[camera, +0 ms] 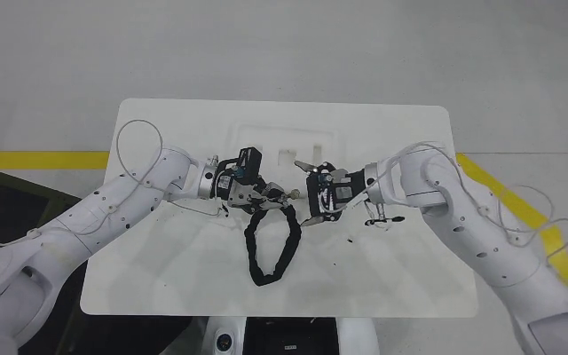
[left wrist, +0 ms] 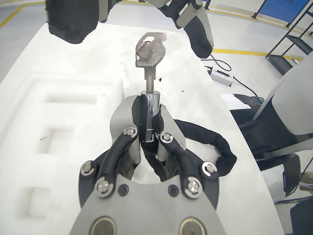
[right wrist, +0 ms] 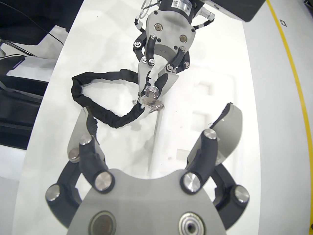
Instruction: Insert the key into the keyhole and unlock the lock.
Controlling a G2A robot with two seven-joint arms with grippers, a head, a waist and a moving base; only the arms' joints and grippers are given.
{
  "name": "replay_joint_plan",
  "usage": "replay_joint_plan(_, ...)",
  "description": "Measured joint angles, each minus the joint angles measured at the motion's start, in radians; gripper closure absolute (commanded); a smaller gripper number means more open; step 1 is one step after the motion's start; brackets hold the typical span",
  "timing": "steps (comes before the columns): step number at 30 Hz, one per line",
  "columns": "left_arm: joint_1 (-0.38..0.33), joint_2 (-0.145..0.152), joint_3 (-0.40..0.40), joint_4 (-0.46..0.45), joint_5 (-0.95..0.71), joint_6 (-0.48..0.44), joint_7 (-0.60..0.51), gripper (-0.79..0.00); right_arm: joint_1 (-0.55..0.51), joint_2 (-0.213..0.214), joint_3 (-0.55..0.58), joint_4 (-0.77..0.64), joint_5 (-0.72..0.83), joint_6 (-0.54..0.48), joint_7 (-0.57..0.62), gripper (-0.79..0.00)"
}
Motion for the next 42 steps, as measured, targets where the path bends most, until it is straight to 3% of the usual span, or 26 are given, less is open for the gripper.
replay_joint_plan(1, 0.000, 0.000, 0.000, 0.000, 0.000, 0.000, 0.000, 0.000, 0.004, 0.000, -0.004, 0.004, -0.012, 0.000, -0.012, -0.385)
replay_joint_plan(6, 0.000, 0.000, 0.000, 0.000, 0.000, 0.000, 0.000, 0.000, 0.017, -0.003, -0.021, 0.020, -0.059, 0.000, -0.050, -0.314)
replay_joint_plan(18, 0.000, 0.000, 0.000, 0.000, 0.000, 0.000, 0.000, 0.000, 0.006, 0.005, -0.002, -0.005, -0.097, 0.000, -0.083, -0.212)
replay_joint_plan(23, 0.000, 0.000, 0.000, 0.000, 0.000, 0.000, 0.000, 0.000, 0.005, 0.007, -0.002, -0.011, -0.097, 0.000, -0.092, -0.028)
replay_joint_plan(25, 0.000, 0.000, 0.000, 0.000, 0.000, 0.000, 0.000, 0.000, 0.004, 0.007, -0.002, -0.005, -0.086, 0.000, -0.099, -0.052)
replay_joint_plan(27, 0.000, 0.000, 0.000, 0.000, 0.000, 0.000, 0.000, 0.000, 0.003, 0.005, -0.001, 0.003, -0.068, 0.000, -0.110, 0.000)
replay_joint_plan(34, 0.000, 0.000, 0.000, 0.000, 0.000, 0.000, 0.000, 0.000, -0.001, 0.000, -0.012, 0.039, 0.027, 0.001, -0.113, 0.000)
replay_joint_plan(42, 0.000, 0.000, 0.000, 0.000, 0.000, 0.000, 0.000, 0.000, -0.010, -0.005, -0.043, 0.072, 0.273, 0.066, -0.012, 0.000)
